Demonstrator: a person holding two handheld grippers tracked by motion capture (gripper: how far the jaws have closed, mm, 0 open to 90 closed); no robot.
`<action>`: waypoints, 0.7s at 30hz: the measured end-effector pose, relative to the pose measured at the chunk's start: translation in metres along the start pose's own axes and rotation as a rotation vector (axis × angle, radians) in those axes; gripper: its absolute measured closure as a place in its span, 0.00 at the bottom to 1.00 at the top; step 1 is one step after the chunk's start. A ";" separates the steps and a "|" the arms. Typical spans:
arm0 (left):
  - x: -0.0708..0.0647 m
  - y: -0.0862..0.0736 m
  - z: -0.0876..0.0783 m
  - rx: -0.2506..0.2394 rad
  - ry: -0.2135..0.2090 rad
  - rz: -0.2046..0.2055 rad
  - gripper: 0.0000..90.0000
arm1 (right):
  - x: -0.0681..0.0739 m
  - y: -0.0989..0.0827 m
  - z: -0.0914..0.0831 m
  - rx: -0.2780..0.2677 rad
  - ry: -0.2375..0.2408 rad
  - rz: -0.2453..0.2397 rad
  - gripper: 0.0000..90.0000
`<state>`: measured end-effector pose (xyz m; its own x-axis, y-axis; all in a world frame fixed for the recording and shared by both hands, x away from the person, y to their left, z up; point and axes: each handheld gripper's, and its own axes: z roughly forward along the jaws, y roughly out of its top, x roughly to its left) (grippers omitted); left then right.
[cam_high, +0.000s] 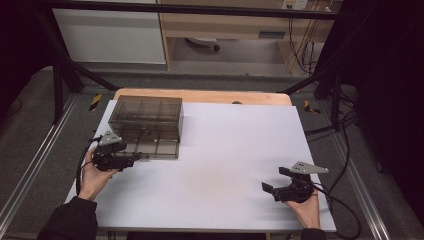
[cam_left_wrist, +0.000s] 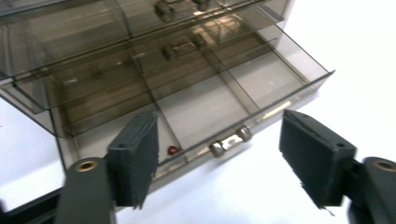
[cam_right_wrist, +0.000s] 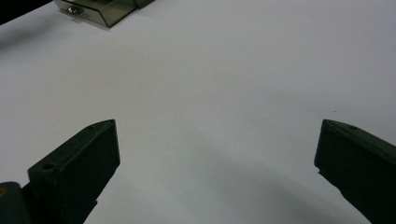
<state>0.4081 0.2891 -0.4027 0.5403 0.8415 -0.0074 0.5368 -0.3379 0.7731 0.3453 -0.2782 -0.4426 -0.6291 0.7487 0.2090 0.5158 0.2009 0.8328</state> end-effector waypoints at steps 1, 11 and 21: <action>-0.002 -0.001 0.000 -0.002 -0.002 0.001 0.26 | 0.000 0.000 0.000 -0.002 0.001 0.002 0.01; -0.025 -0.019 -0.004 -0.007 -0.048 0.032 0.08 | 0.000 0.000 0.000 -0.001 0.002 -0.001 0.01; -0.031 -0.036 -0.010 -0.014 -0.081 0.048 0.06 | 0.000 0.000 0.000 0.000 0.003 0.001 0.01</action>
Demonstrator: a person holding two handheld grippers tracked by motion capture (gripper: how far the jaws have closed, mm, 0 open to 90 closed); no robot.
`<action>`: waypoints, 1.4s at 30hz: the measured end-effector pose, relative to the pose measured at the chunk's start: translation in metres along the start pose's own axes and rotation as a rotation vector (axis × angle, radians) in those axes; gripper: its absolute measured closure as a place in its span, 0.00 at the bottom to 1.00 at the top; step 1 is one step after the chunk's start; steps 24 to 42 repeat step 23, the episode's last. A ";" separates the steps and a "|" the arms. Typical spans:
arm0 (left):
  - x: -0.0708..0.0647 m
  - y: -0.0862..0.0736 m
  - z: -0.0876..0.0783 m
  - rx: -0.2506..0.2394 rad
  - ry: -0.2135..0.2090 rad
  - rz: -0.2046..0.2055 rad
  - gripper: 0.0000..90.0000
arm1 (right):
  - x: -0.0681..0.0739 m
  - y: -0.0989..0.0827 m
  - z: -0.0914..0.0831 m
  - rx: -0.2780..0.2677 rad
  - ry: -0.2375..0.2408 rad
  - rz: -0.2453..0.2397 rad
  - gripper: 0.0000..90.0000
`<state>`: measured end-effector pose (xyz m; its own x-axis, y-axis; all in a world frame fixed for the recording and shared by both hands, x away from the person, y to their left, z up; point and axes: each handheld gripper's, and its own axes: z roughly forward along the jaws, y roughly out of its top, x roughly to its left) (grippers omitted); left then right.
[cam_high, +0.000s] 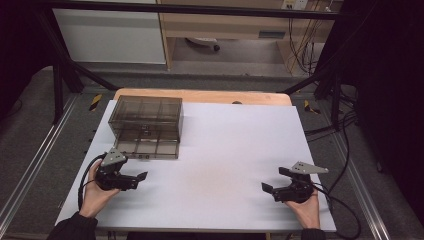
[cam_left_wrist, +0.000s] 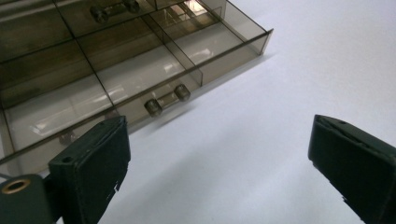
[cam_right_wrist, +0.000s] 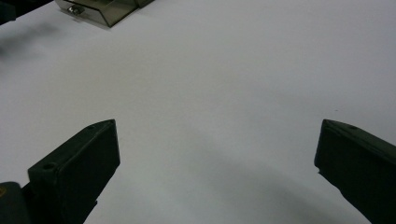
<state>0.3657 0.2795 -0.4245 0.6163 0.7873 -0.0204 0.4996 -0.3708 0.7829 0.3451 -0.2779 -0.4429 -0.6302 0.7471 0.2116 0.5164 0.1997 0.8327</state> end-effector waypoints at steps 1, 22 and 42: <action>0.000 -0.002 -0.001 -0.003 -0.004 0.001 0.06 | 0.000 0.000 0.000 0.001 0.001 -0.001 0.01; 0.010 -0.025 0.000 0.022 -0.002 -0.020 0.05 | 0.001 -0.005 0.001 0.016 0.005 -0.001 0.01; 0.010 -0.025 0.000 0.022 -0.001 -0.019 0.05 | 0.001 -0.005 0.001 0.015 0.005 -0.001 0.01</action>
